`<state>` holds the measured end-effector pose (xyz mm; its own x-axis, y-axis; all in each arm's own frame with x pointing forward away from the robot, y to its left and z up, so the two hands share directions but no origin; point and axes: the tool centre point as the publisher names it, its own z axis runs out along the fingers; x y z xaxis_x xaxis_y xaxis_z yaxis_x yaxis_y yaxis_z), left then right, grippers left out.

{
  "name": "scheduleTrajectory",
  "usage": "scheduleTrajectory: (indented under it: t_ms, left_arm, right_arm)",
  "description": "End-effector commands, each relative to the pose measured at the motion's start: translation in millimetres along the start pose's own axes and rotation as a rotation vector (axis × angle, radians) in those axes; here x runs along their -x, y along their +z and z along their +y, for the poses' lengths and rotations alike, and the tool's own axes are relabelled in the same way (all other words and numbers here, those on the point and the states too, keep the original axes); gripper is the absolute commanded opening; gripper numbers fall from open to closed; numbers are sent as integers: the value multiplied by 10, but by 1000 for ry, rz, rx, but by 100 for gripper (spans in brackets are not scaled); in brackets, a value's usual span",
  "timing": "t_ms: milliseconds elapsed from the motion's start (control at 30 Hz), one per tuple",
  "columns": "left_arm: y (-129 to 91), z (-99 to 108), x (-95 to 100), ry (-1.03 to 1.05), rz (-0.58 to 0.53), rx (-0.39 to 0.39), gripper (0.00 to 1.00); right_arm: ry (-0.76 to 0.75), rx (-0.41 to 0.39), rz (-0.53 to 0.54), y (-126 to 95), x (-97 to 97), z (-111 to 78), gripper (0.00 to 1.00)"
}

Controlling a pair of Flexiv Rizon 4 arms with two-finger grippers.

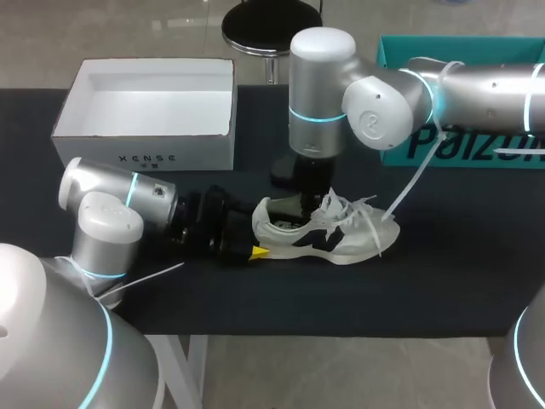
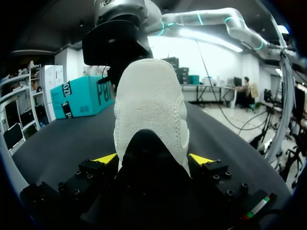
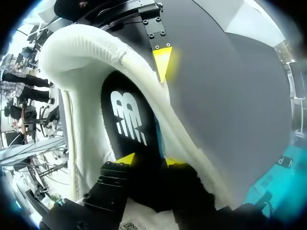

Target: Take the shoe out of the shoebox, open the shoe tongue, remove and reinsert the insole, then place the shoe into the shoebox

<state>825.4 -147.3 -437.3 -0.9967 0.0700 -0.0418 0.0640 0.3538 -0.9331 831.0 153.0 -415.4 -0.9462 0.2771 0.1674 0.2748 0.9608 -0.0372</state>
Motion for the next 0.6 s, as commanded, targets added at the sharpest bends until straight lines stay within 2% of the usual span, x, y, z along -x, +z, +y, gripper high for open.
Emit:
scheduleTrajectory:
  t_ms: [33, 600]
  left_arm:
    - [41, 4, 20, 0, -4, 3, 0]
    - [41, 4, 20, 0, -4, 3, 0]
  right_arm:
    - [19, -12, -5, 719, -191, 105, 0]
    - [51, -9, -58, 302, -169, 12, 0]
